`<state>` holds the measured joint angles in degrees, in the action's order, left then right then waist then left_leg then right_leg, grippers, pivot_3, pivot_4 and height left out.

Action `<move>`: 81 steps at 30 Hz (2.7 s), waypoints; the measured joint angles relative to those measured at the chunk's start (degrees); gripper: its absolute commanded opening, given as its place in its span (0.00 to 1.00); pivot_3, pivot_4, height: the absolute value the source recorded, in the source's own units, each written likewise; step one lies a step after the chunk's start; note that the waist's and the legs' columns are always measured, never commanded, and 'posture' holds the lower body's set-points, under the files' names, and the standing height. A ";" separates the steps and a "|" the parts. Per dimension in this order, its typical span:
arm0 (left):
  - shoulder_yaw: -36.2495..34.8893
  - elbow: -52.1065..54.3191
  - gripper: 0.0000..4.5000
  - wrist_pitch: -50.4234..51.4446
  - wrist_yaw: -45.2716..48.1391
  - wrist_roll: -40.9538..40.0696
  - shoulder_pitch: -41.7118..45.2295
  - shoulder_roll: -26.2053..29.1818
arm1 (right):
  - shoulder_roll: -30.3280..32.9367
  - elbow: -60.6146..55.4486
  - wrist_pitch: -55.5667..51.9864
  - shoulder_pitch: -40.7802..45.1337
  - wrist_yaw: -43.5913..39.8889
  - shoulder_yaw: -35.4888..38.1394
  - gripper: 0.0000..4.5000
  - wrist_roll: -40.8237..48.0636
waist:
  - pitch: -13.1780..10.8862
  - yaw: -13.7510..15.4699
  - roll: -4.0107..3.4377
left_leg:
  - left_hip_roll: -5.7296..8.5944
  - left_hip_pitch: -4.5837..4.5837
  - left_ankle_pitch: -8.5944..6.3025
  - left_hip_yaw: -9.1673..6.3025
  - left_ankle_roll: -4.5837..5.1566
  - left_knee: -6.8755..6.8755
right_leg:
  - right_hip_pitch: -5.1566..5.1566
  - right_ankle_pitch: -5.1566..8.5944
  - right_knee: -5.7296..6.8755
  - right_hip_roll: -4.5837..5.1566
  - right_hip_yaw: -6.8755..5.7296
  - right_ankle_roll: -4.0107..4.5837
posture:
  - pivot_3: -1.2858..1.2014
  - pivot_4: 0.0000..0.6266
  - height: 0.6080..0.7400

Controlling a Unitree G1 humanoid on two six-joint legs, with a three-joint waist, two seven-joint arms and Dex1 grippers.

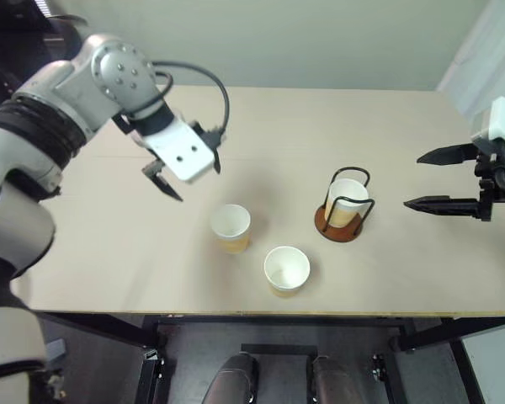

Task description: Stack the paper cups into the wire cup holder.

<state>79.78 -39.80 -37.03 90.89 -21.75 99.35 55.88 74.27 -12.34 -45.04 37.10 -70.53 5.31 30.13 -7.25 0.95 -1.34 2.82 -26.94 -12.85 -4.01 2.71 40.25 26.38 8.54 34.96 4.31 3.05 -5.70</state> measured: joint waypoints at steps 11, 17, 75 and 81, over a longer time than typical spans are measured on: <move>7.94 8.01 0.99 0.63 0.00 -5.39 1.60 1.20 | -0.11 1.00 0.84 1.73 -0.63 -1.76 1.00 -0.68 | -0.03 0.20 0.01 | 0.15 0.06 0.03 -0.21 0.31 0.01 | -0.16 -0.03 0.00 0.08 0.04 0.12 | 0.52 0.24 1.00; 6.85 7.34 0.99 -1.99 0.00 -2.77 -0.85 -0.35 | -0.11 0.61 0.76 1.40 -0.72 -1.77 1.00 -0.61 | -0.03 -0.14 0.01 | 0.09 0.07 0.13 -0.26 0.21 -0.08 | -0.14 -0.09 -0.01 0.00 -0.01 0.17 | 0.52 0.24 1.00; -4.79 -0.15 0.54 -15.10 0.00 13.20 -12.45 -9.66 | -5.13 -7.00 -16.76 17.04 0.15 -1.42 1.00 19.69 | -0.04 0.15 0.00 | 0.01 -0.03 -0.06 -0.44 -0.05 -0.18 | 0.04 0.13 -0.01 0.03 -0.04 0.45 | 0.52 0.24 1.00; -6.18 -4.97 0.03 -17.27 0.00 16.09 -12.49 -13.30 | -4.34 -7.05 -16.75 16.50 0.57 -0.91 1.00 19.71 | -0.04 0.19 0.00 | 0.01 -0.02 -0.09 -0.43 0.01 -0.17 | 0.04 0.12 0.01 0.03 -0.03 0.45 | 0.52 0.24 1.00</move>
<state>73.60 -44.76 -54.31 90.89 -5.66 86.86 42.58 69.93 -19.39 -61.79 53.60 -69.96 4.40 49.84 -7.29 1.14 -1.34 2.83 -26.96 -12.94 -4.44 2.72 40.08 26.42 8.66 34.97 4.34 3.02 -5.25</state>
